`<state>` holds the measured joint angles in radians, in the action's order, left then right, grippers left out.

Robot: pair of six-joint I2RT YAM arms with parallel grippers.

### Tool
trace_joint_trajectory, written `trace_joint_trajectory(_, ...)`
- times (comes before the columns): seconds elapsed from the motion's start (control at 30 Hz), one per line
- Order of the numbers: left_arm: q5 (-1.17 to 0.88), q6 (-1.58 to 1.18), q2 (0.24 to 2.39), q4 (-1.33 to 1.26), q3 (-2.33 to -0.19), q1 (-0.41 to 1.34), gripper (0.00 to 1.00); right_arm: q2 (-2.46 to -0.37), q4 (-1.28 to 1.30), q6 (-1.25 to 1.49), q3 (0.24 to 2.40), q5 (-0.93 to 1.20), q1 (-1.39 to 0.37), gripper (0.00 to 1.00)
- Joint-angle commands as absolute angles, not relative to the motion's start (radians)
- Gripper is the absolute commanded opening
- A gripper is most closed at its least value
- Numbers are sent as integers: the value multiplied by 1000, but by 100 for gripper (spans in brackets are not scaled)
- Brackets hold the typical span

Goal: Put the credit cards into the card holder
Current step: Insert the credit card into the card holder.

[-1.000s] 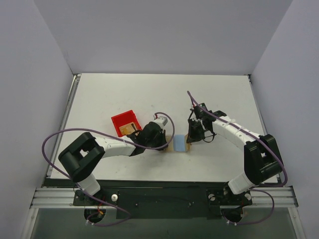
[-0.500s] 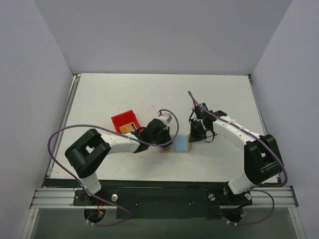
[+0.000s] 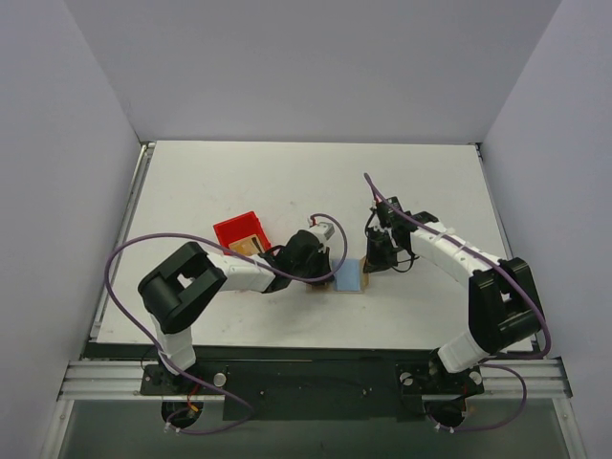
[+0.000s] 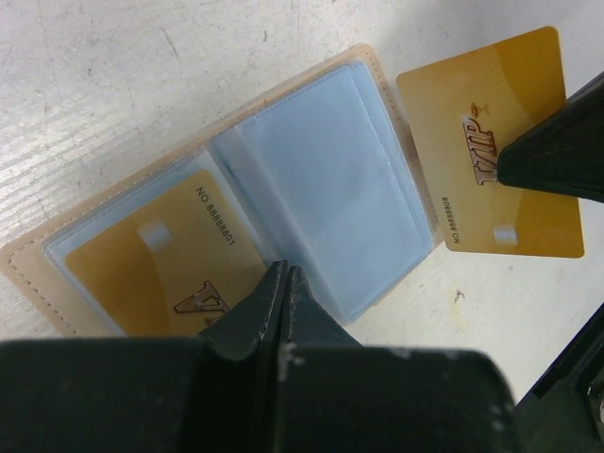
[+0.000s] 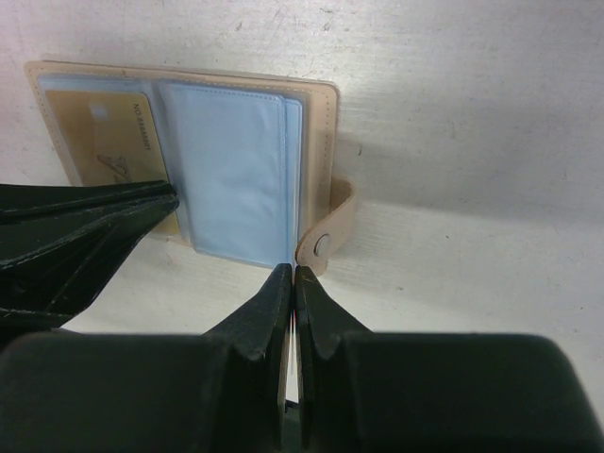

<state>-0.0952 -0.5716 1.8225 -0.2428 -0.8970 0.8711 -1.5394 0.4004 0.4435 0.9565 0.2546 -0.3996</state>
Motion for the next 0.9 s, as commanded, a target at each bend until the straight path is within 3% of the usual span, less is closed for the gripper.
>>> trace_joint_trajectory(0.0, -115, -566, 1841, -272, -931, 876, 0, -1551, 400, 436, 940, 293, -394, 0)
trace_joint_trajectory(0.87, -127, -568, 1851, -268, -931, 876, 0, -1614, 341, 453, 928, 353, -396, 0)
